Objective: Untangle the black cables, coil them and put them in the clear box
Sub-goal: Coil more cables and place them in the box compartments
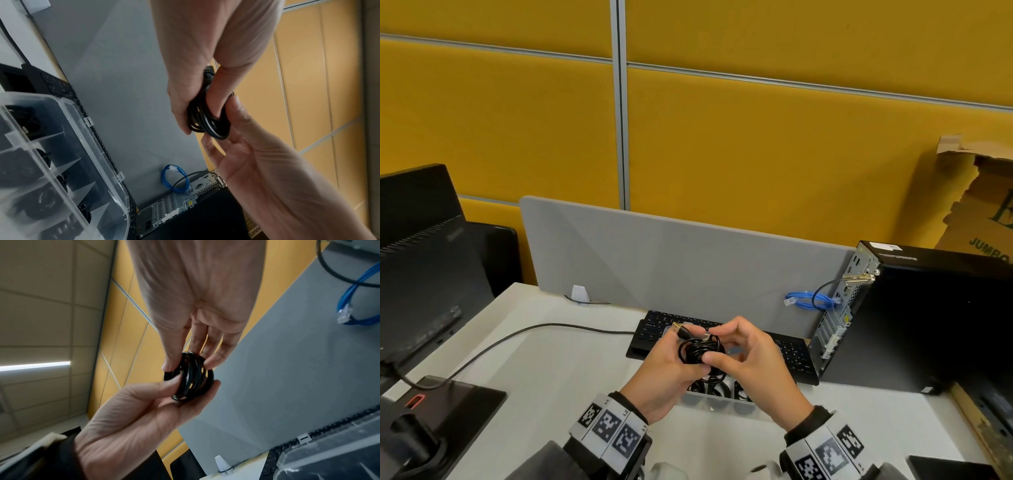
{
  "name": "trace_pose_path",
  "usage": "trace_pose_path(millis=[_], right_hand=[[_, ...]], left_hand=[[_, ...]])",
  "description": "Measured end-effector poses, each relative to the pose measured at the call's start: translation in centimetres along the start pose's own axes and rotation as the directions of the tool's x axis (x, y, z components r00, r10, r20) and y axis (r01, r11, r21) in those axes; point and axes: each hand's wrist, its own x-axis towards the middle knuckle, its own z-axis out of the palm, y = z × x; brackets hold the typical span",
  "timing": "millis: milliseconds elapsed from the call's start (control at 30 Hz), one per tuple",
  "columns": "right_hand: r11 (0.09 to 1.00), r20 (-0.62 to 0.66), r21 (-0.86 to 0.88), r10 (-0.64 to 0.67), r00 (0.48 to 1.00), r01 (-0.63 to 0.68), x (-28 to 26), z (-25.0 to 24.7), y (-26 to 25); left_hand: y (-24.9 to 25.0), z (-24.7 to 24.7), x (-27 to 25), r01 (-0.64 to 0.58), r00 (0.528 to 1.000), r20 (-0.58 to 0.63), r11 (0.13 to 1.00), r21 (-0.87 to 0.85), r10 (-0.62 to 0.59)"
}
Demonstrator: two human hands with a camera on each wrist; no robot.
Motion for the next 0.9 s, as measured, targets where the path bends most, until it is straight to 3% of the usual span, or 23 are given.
trace_pose_path(millis=[300,500,767,900], right_hand=[[1.000,-0.004,0.013,-0.006,1.000,0.006,-0.3,0.0,-0.2],[0.988,-0.022,0.139,0.070,0.997,-0.066,-0.1,-0.3,-0.1],[0.917,0.236,0.287,0.212,0.948,-0.276,-0.1,-1.6,-0.6],[0.942,0.179,0.194,0.241,0.954,-0.274,-0.4,-1.7,-0.4]], left_hand=[[0.1,-0.2,-0.4,0.000,0.999,0.048,0.999,-0.044,0.002],[0.4,-0.2,-0.8,-0.067,0.997,0.044,0.997,-0.038,0.069],[0.2,-0.2,-0.7,-0.082,0.995,0.053,0.997,-0.013,0.083],[0.3,-0.5,-0.5,-0.033,0.998,0.061,0.999,-0.004,0.033]])
